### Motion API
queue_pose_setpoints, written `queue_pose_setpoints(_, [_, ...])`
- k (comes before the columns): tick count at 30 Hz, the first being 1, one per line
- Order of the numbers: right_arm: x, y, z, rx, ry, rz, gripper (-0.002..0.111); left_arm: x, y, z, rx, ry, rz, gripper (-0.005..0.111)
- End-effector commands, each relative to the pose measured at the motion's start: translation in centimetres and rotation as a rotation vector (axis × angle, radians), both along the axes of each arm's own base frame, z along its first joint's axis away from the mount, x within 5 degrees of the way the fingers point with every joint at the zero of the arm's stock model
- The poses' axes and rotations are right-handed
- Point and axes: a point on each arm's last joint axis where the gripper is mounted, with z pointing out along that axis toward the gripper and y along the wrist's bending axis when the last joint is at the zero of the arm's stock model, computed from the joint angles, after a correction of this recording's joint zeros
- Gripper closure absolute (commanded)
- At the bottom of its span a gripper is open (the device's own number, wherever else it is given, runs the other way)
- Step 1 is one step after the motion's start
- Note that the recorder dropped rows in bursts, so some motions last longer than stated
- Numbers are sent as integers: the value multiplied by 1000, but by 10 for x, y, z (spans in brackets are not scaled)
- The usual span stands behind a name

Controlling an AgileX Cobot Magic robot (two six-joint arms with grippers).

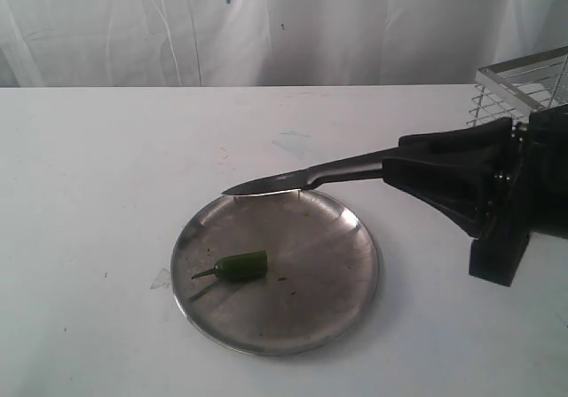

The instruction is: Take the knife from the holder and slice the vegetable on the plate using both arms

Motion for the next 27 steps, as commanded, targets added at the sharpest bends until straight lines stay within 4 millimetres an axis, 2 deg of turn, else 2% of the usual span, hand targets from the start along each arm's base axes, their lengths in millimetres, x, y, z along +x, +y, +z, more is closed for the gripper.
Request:
queue_pose_setpoints(1, [0,-6,-18,52,14,-122,108,0,-1,1,-7,-9,-7,107])
queue_pose_setpoints(7, [-12,-6,-46,11,63,-106,108,0,-1,1,-7,-9,-7,107])
queue_pose_setpoints(12, [-10,-8,-54,-24,81,-140,108,0,-1,1,-7,-9,-7,107])
queue_pose_setpoints(18, [8,-12,-63,-61,150,-197,108,0,-1,1,-7,-9,-7,107])
queue_pose_setpoints(24, [38,-8,-51,-11,183,-173,108,0,-1,1,-7,-9,-7,107])
queue_pose_setpoints(27, [43,-7,-48,11,198,-173,108,0,-1,1,-7,-9,-7,107])
